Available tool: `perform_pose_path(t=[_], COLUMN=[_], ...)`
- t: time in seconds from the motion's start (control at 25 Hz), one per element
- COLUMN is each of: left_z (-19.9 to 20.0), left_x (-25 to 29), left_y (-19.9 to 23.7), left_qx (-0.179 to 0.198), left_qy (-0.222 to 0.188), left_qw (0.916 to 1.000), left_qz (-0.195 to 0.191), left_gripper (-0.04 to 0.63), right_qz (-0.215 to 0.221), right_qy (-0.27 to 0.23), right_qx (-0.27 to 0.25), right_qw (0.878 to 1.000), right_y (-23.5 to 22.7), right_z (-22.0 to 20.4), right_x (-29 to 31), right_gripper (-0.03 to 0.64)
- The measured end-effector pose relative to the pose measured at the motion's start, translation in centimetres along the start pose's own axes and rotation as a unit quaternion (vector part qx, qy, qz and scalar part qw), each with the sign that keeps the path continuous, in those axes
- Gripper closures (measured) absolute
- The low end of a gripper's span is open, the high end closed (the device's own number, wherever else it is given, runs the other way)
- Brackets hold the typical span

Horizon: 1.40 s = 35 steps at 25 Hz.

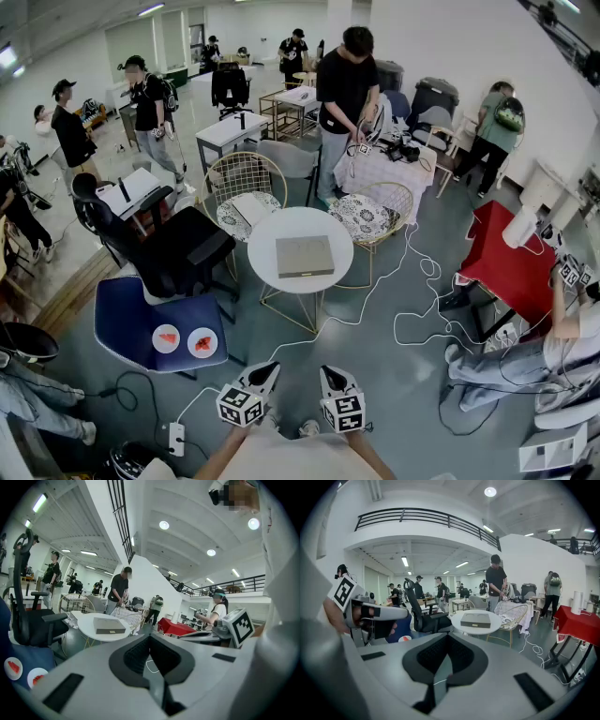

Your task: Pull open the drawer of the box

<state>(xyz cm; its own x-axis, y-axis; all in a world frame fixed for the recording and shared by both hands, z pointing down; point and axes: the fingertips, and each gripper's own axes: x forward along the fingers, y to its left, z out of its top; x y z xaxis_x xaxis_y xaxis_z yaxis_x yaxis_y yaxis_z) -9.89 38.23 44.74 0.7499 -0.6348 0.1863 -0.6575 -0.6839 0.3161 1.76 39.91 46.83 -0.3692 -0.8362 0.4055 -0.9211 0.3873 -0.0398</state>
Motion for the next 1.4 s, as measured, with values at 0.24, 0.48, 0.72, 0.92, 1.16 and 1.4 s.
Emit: perform_pose_path(t=[0.24,0.48,0.72,0.92,1.16,1.4], left_z=[0.2,0.0,-0.3,-0.1,-0.2,0.1], left_x=[0.8,2.1,2.9,4.2,5.0,6.0], left_y=[-0.8,-1.5,-2.6,-3.2,-3.9,-3.8], left_qx=[0.001,0.007,0.016,0.018,0.021,0.023], left_qy=[-0.004,-0.005,-0.004,-0.003,-0.004,-0.009], left_qw=[1.0,0.9999,0.9997,0.9996,0.9994,0.9992], left_qz=[0.006,0.012,0.019,0.022,0.026,0.031], left_gripper=[0.584,0.584,0.583,0.584,0.584,0.584], right_qz=[0.006,0.011,0.018,0.023,0.028,0.035], right_qy=[-0.007,-0.01,-0.015,-0.016,-0.019,-0.023], right_qx=[0.006,0.002,0.002,-0.001,-0.006,-0.012], right_qw=[1.0,1.0,1.0,1.0,0.999,0.999], right_y=[-1.0,-2.5,-3.5,-5.0,-5.9,-6.8], right_z=[0.0,-0.4,-0.7,-0.5,-0.7,-0.3], right_x=[-0.6,-0.7,-1.4,-1.3,-1.7,-1.1], right_gripper=[0.601,0.601,0.601,0.601,0.601,0.601])
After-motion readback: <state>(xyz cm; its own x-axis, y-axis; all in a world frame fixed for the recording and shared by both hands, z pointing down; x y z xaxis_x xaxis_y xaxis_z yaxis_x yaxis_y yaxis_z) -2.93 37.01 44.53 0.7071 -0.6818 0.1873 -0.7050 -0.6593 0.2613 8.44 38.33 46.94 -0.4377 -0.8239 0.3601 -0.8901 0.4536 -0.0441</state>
